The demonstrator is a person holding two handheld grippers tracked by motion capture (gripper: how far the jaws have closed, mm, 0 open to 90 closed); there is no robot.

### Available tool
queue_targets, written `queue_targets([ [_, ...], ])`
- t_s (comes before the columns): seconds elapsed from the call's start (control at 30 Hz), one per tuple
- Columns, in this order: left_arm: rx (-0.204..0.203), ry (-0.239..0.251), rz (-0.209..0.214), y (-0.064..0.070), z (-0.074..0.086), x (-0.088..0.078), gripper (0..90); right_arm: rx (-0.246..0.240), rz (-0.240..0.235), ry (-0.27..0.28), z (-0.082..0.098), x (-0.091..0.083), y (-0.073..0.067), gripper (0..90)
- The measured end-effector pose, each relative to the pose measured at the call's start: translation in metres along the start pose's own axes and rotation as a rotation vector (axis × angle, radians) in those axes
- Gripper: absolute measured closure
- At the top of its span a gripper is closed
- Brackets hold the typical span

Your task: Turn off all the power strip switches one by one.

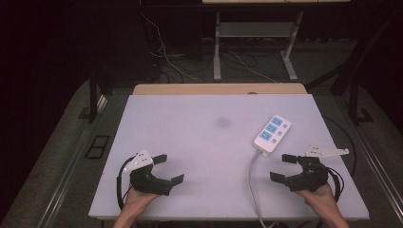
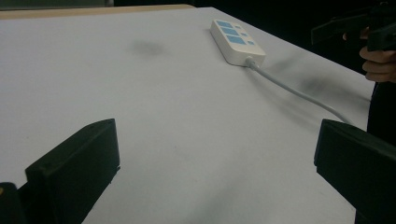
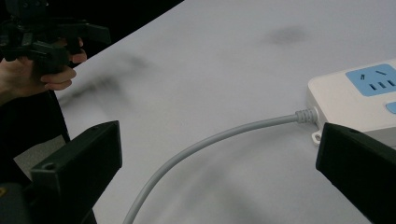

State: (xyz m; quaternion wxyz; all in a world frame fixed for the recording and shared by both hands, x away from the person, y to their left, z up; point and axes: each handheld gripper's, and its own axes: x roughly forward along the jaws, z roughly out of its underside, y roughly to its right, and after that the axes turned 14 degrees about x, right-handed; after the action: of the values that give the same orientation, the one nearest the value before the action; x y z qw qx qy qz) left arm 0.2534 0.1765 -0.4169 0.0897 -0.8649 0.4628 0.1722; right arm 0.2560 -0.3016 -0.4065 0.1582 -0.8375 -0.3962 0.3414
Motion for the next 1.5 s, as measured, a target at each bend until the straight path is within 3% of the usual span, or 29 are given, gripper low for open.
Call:
queue_targets([
  [0.73,0.005,-0.021,0.007,0.0016,0.0004,0.0024,0.0,0.015,0.003,-0.003,0.0022,-0.0019,0.0015,0.3],
  [1.13,0.001,-0.033,0.004,0.0022,0.0030,0.0042,0.0,-0.005,0.018,-0.061,0.0007,0.0012,-0.0008,0.3],
  [1.5,-0.006,-0.031,0.002,0.0026,0.0038,0.0042,0.0,-0.010,0.027,-0.082,-0.0038,-0.0045,-0.0005,0.3],
])
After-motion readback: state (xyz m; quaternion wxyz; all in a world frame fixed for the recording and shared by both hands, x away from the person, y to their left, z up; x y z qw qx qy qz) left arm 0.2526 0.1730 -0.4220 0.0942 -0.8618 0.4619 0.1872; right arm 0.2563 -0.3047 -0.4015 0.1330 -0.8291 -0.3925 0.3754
